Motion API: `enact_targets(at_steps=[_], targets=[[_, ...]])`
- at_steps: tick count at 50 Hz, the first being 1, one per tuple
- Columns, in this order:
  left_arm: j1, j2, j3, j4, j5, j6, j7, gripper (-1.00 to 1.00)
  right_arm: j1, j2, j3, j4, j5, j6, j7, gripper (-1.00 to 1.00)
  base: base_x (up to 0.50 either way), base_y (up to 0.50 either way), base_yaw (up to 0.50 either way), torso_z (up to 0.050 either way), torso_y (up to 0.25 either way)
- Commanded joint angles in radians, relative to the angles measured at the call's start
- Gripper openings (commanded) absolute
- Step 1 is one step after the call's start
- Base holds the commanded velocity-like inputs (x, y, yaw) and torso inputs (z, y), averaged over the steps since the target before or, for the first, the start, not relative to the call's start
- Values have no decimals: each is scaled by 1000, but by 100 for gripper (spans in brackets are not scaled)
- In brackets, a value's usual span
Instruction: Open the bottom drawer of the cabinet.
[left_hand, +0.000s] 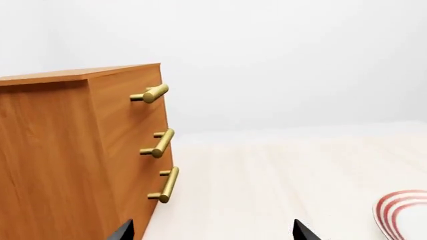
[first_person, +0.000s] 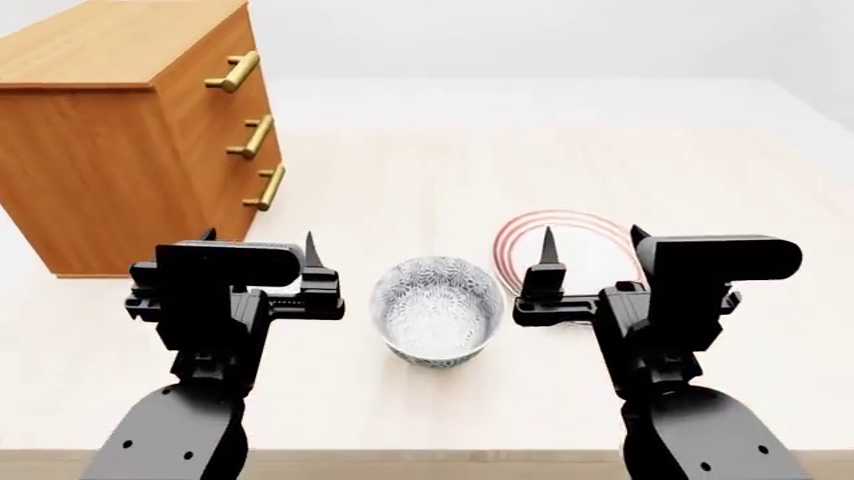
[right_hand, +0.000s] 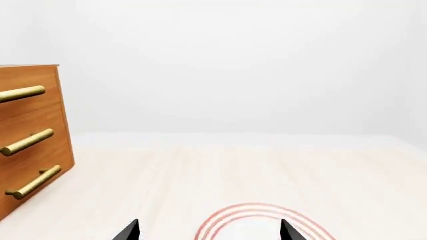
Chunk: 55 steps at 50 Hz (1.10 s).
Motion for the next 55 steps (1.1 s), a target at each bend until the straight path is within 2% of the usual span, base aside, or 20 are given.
enact_targets(at_steps=[1,32,44,48,55], targets=[[0,-10,8,-11,-5,9,-6,100,0,4,-4,8,6,-7,4,100,500,0,0,0,0],[11,-31,27,-38,-14,44,-22,100,-18,10,-15,43,29,-57,-2,100,495,0,0,0,1],[1,-43,30,-33,-31,33,-15,100,-20,19,-26,49,31,-68,-1,100,10,0,0,0,0],[-32,-58,59,-32,-14,-11,-22,100,-19,21,-29,54,31,-71,0,100,0,0,0,0,0],[-133,-152,221,-81,94,-51,-23,100,-22,24,-27,53,35,-76,3,100,0,0,0,0,0]])
